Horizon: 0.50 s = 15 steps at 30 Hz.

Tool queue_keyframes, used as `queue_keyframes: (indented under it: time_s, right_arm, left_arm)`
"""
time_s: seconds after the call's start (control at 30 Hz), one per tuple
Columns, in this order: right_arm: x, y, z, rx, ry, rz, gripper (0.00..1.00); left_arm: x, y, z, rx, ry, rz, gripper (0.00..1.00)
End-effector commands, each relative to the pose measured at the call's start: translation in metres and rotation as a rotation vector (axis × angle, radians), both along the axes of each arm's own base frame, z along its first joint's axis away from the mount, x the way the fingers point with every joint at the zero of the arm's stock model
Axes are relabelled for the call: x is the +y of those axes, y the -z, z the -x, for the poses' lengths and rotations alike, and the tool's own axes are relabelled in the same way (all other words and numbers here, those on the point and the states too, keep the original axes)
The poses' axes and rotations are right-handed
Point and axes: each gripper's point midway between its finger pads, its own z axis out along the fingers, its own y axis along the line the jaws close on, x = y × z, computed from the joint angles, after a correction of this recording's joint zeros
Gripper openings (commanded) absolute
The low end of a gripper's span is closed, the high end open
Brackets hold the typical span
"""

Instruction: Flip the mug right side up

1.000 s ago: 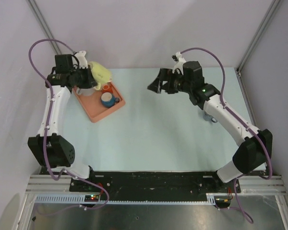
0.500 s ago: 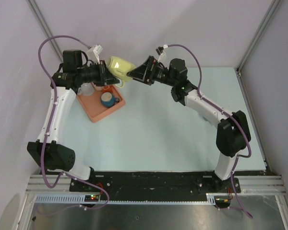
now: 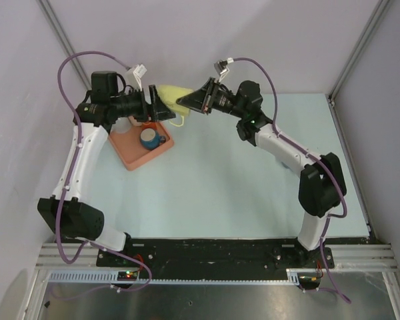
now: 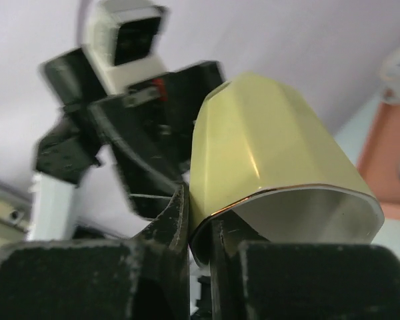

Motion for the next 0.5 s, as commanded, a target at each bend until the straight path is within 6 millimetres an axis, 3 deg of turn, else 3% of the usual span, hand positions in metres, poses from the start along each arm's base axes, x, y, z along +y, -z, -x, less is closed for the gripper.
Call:
queue_keyframes:
  time_s: [0.0, 0.1, 0.27, 0.37, 0.47]
  right_arm:
    - [-0.026, 0.012, -0.008, -0.055, 0.196, 0.235, 0.0]
    - [-0.056, 0.059, -0.002, -0.091, 0.354, 0.588, 0.0]
    - [-0.092, 0.144, 0.043, -0.134, 0.361, 1.153, 0.0]
    - [-0.115, 0.194, 0.079, -0.108, 0.275, 1.456, 0.0]
    - [-0.124, 0.23, 0.12, -0.107, 0.124, 1.654, 0.0]
  left_arm:
    - [0.033, -0.004, -0.011, -0.146, -0.109, -0.137, 0.94]
    - [0.071, 0.016, -0.022, -0.122, -0.23, -0.224, 0.99]
    - [0.14, 0.047, -0.039, -0.08, -0.47, -0.442, 1.0]
    - [0.154, 0.07, -0.044, -0.036, -0.493, -0.521, 1.0]
    - [0.155, 0.09, -0.048, 0.0, -0.463, -0.562, 1.0]
